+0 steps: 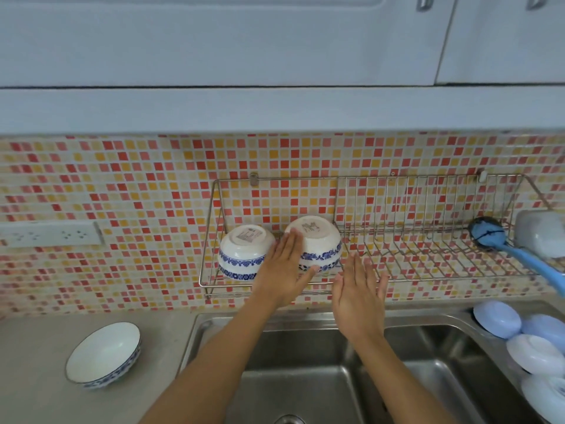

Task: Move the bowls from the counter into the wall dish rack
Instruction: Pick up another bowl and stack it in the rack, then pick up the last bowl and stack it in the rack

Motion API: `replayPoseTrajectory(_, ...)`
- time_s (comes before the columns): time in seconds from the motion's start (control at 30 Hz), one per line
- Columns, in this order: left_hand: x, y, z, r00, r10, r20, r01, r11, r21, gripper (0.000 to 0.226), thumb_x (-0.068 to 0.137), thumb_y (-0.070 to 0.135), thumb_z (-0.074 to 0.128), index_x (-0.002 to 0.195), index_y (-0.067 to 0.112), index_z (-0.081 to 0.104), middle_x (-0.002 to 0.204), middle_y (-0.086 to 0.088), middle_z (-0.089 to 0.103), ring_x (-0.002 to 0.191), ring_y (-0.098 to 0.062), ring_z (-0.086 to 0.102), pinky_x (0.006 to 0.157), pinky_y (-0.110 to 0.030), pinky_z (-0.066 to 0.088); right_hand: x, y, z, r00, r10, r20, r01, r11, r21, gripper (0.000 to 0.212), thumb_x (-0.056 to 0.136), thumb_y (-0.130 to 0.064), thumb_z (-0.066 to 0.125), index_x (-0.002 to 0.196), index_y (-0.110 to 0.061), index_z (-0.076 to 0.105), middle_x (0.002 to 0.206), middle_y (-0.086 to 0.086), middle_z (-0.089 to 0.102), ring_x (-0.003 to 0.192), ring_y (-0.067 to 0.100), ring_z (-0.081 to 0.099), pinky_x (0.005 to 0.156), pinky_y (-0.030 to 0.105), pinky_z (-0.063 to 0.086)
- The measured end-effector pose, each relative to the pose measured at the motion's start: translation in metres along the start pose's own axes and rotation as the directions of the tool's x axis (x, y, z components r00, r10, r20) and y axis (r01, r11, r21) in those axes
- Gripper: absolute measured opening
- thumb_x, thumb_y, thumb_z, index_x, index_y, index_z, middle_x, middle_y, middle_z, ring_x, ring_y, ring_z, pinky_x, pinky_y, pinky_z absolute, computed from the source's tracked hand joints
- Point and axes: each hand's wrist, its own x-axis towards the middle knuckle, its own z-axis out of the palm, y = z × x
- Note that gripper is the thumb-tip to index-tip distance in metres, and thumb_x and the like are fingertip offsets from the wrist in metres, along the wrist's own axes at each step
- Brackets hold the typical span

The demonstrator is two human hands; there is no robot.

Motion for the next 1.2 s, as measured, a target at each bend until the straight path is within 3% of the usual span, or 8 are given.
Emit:
replayPoseTrajectory(0.17, -0.007, 0.000, -0.006, 0.897, -0.413, -0.158, 0.404, 0.910, -0.086, 0.074, 0.095, 0.057, 0.013, 0.153, 0.014, -0.001, 0.160, -0.015, -0.007, 0.147, -0.032, -0.011, 0.118, -0.048, -0.009, 0.010, -0.007, -0.015, 0.997, -0.052, 0.061, 0.054, 0.998, -0.027, 0.064, 0.097, -0.042, 0.004, 0.154, -0.016, 0.010, 0.162, 0.008, 0.010, 0.150, 0.027, -0.002, 0.115, 0.044, -0.023)
replayPoseTrajectory(0.27, -0.018, -0.012, -0.010, 0.860, -0.503, -0.087, 0.503, 0.864, -0.026, 0.074, 0.095, 0.056, 0.016, 0.152, 0.014, -0.003, 0.159, -0.019, -0.008, 0.146, -0.036, -0.011, 0.115, -0.053, -0.010, 0.029, -0.014, -0.023, 0.966, -0.188, 0.176, 0.174, 0.980, 0.094, 0.063, 0.101, -0.038, 0.027, 0.154, -0.021, -0.003, 0.163, 0.008, -0.003, 0.150, 0.024, -0.004, 0.121, 0.042, -0.004)
replayPoseTrajectory(0.5, -0.044, -0.065, -0.021, 0.956, -0.288, 0.050, 0.286, 0.957, 0.041, 0.098, 0.063, 0.078, -0.027, 0.147, 0.027, -0.024, 0.154, -0.005, -0.029, 0.145, -0.030, -0.018, 0.116, -0.048, -0.007, 0.051, -0.032, -0.020, 0.948, -0.154, 0.279, 0.125, 0.985, 0.119, 0.082, 0.093, -0.041, 0.046, 0.150, -0.035, -0.013, 0.161, -0.001, -0.019, 0.150, 0.028, -0.001, 0.104, 0.047, 0.043)
replayPoseTrajectory(0.6, -0.048, -0.071, -0.024, 0.967, -0.244, 0.067, 0.240, 0.969, 0.062, 0.084, 0.074, 0.073, -0.017, 0.143, 0.026, -0.029, 0.150, -0.002, -0.032, 0.145, -0.026, -0.019, 0.116, -0.044, -0.009, 0.049, -0.034, -0.016, 0.959, -0.135, 0.250, 0.113, 0.989, 0.100, 0.082, 0.091, -0.038, 0.048, 0.151, -0.034, -0.008, 0.162, -0.001, -0.014, 0.149, 0.028, 0.005, 0.100, 0.044, 0.049)
replayPoseTrajectory(0.73, -0.052, -0.066, -0.025, 0.967, -0.251, 0.044, 0.246, 0.964, 0.097, 0.072, 0.093, 0.061, 0.002, 0.149, 0.020, -0.020, 0.155, -0.004, -0.025, 0.145, -0.024, -0.018, 0.114, -0.037, -0.014, 0.041, -0.031, -0.006, 0.974, -0.130, 0.188, 0.130, 0.991, 0.015, 0.073, 0.094, -0.044, 0.035, 0.152, -0.028, -0.006, 0.163, 0.007, -0.002, 0.149, 0.029, 0.014, 0.112, 0.050, 0.036)
replayPoseTrajectory(0.9, -0.083, -0.063, -0.027, 0.987, -0.159, -0.007, 0.158, 0.978, 0.137, 0.067, 0.095, 0.056, -0.001, 0.150, 0.020, -0.011, 0.159, -0.002, -0.011, 0.146, -0.019, -0.012, 0.114, -0.042, -0.017, -0.010, -0.062, 0.011, 0.984, -0.130, -0.119, 0.140, 0.987, 0.082, 0.062, 0.098, -0.044, 0.015, 0.143, -0.011, 0.043, 0.149, 0.014, 0.042, 0.140, 0.031, 0.036, 0.116, 0.055, 0.020)
replayPoseTrajectory(1.03, -0.140, -0.082, -0.010, 0.997, -0.016, -0.079, 0.026, 0.991, 0.128, 0.076, 0.095, 0.021, 0.044, 0.152, 0.020, -0.005, 0.161, -0.008, -0.003, 0.147, -0.026, -0.008, 0.116, -0.049, -0.004, -0.056, -0.112, 0.040, 0.984, -0.135, -0.115, 0.154, 0.973, 0.173, 0.071, 0.097, -0.045, 0.033, 0.153, -0.007, 0.014, 0.161, 0.018, 0.005, 0.149, 0.034, 0.000, 0.120, 0.053, 0.009)
replayPoseTrajectory(1.2, -0.211, -0.158, -0.003, 0.977, -0.214, 0.007, 0.213, 0.976, 0.052, 0.071, 0.100, 0.037, 0.034, 0.149, 0.022, -0.016, 0.159, -0.006, -0.017, 0.146, -0.026, -0.015, 0.120, -0.049, 0.004, -0.097, -0.192, 0.063, 0.972, -0.220, -0.084, 0.235, 0.927, 0.293, 0.074, 0.096, -0.041, 0.044, 0.155, -0.014, 0.007, 0.161, 0.017, -0.013, 0.148, 0.037, -0.003, 0.116, 0.057, 0.016)
